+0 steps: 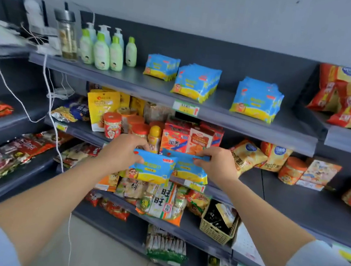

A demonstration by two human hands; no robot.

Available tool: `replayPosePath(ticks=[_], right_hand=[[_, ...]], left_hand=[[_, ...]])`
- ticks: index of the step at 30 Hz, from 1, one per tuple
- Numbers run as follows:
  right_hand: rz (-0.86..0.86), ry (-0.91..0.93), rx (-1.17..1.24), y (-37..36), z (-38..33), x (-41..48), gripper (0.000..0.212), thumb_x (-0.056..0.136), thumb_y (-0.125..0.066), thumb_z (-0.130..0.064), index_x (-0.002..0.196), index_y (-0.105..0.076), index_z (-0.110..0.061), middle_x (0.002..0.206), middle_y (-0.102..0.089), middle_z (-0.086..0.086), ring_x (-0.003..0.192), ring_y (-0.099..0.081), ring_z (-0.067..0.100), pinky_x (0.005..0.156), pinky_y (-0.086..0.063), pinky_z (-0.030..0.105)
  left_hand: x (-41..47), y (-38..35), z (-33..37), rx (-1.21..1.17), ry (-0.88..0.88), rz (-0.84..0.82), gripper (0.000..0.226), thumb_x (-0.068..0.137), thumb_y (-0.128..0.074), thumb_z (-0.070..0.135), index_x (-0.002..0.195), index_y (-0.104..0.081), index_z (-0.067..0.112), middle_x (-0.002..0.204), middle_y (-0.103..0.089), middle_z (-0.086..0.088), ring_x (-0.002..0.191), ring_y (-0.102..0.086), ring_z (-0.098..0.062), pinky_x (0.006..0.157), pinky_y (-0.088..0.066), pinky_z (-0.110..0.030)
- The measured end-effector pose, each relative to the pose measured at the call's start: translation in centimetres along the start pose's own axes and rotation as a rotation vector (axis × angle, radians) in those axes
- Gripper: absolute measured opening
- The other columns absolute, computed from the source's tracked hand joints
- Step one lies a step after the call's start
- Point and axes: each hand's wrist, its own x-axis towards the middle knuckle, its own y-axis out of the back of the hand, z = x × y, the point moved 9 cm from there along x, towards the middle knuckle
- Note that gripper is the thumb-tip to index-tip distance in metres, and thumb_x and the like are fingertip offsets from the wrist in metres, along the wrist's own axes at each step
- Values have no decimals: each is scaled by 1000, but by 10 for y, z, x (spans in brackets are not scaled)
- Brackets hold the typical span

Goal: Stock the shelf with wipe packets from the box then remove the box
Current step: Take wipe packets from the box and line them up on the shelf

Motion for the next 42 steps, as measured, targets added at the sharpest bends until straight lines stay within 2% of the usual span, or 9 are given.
replayPosePath(ticks=[4, 12, 16, 19, 21, 25, 32, 37, 42], right_hand=[[95, 53, 77, 9, -37, 48, 21, 79, -77, -25, 98, -77, -16, 102, -72, -1, 97, -63, 15, 84, -51, 29], [187, 172, 185, 19, -91, 152, 22, 81, -76, -25, 100, -75, -15, 105, -70, -2, 97, -61, 12, 76, -43, 20], [199, 206, 209, 18, -105, 204, 22, 81, -76, -28, 100, -75, -17, 96, -69, -3, 78, -52, 8, 66, -36, 16], [209, 232, 198, 17, -116, 236, 21, 80, -76, -28, 99, -75, -18, 80, -59, -12, 64, -44, 2, 55, -29, 9], [217, 246, 197, 16, -123, 255, 19, 80, -76, -26, 97, -76, -18, 70, -51, -19, 60, -42, 1, 55, -30, 13], [229, 229, 141, 7, -133, 297, 19, 80, -76, -25, 98, -75, -19, 83, -56, -11, 76, -47, 8, 66, -35, 22], [258, 121, 97, -16, -139, 366, 15, 81, -75, -27, 95, -75, -22, 91, -68, -8, 73, -57, 11, 65, -46, 26], [219, 27, 17, -43, -139, 406, 16, 82, -71, -19, 98, -74, -22, 104, -70, -4, 88, -64, 16, 79, -55, 35], [208, -33, -50, -62, -133, 435, 16, 85, -70, -24, 100, -73, -20, 103, -70, -2, 92, -63, 18, 76, -52, 29]], left_hand=[[27, 45, -8, -44, -7, 70, 19, 78, -77, 11, 90, -68, 22, 95, -63, 6, 92, -59, -16, 78, -51, -36], [107, 112, -31, -101, 1, 190, 22, 76, -79, 8, 90, -67, 20, 90, -62, 10, 91, -58, -11, 74, -45, -27], [146, 139, -40, -126, -23, 240, 22, 75, -79, 7, 90, -68, 18, 86, -61, 15, 88, -57, -6, 72, -44, -21], [172, 154, -49, -155, -32, 263, 23, 73, -80, 5, 89, -68, 17, 85, -60, 15, 84, -55, 0, 67, -41, -12], [191, 163, -55, -170, -40, 272, 25, 72, -80, 6, 87, -67, 20, 86, -61, 14, 86, -56, -3, 71, -44, -15], [229, 176, -68, -172, -61, 280, 26, 71, -81, 7, 88, -68, 20, 89, -64, 9, 91, -59, -9, 78, -47, -23], [294, 191, -100, -177, -114, 237, 26, 71, -81, 6, 86, -67, 22, 90, -63, 9, 93, -60, -12, 83, -50, -28], [336, 192, -122, -165, -152, 183, 28, 71, -81, 7, 80, -65, 29, 87, -62, 13, 93, -61, -13, 84, -51, -32], [371, 184, -144, -190, -166, 135, 26, 72, -80, 7, 85, -67, 26, 87, -62, 15, 88, -59, -8, 79, -49, -24]])
